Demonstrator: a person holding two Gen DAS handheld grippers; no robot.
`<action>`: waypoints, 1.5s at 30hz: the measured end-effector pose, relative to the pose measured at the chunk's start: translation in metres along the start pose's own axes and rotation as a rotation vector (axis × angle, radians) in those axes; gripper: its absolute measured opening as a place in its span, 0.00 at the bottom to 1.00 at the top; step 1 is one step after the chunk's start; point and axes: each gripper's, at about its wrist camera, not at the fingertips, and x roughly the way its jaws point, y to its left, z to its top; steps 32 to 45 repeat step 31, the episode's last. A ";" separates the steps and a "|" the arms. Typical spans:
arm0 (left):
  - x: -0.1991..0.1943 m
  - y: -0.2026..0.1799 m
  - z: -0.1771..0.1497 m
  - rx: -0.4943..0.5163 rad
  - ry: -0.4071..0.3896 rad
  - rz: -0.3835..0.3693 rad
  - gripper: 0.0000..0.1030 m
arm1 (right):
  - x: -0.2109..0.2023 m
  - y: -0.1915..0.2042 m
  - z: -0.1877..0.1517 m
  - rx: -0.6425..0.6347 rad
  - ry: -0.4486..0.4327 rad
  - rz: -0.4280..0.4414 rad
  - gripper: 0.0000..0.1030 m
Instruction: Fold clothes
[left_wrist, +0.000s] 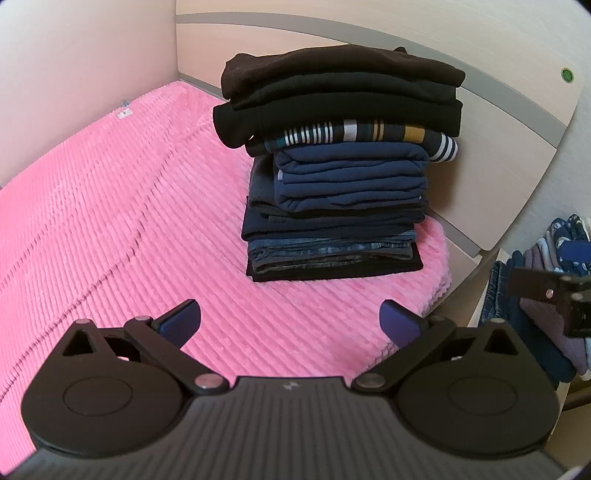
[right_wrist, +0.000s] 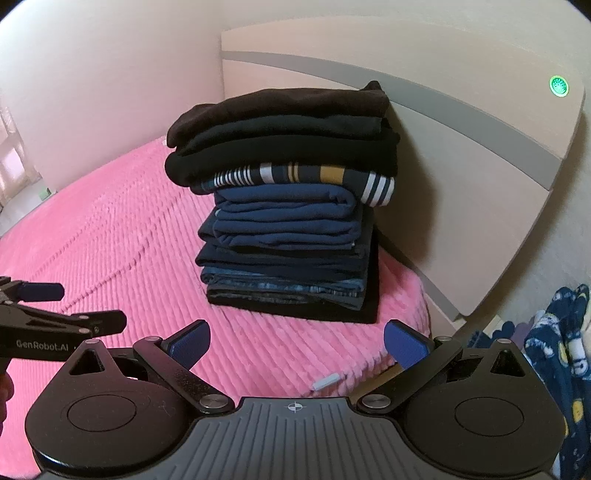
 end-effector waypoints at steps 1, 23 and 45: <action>0.000 0.000 0.000 -0.003 -0.002 0.001 0.99 | 0.000 0.000 0.001 0.002 0.000 -0.002 0.99; 0.001 -0.001 0.001 0.006 -0.002 0.030 0.97 | 0.002 0.004 0.009 0.010 -0.002 0.003 0.99; -0.001 -0.005 0.003 0.023 -0.029 0.021 0.99 | 0.003 0.002 0.009 0.013 -0.003 0.005 0.99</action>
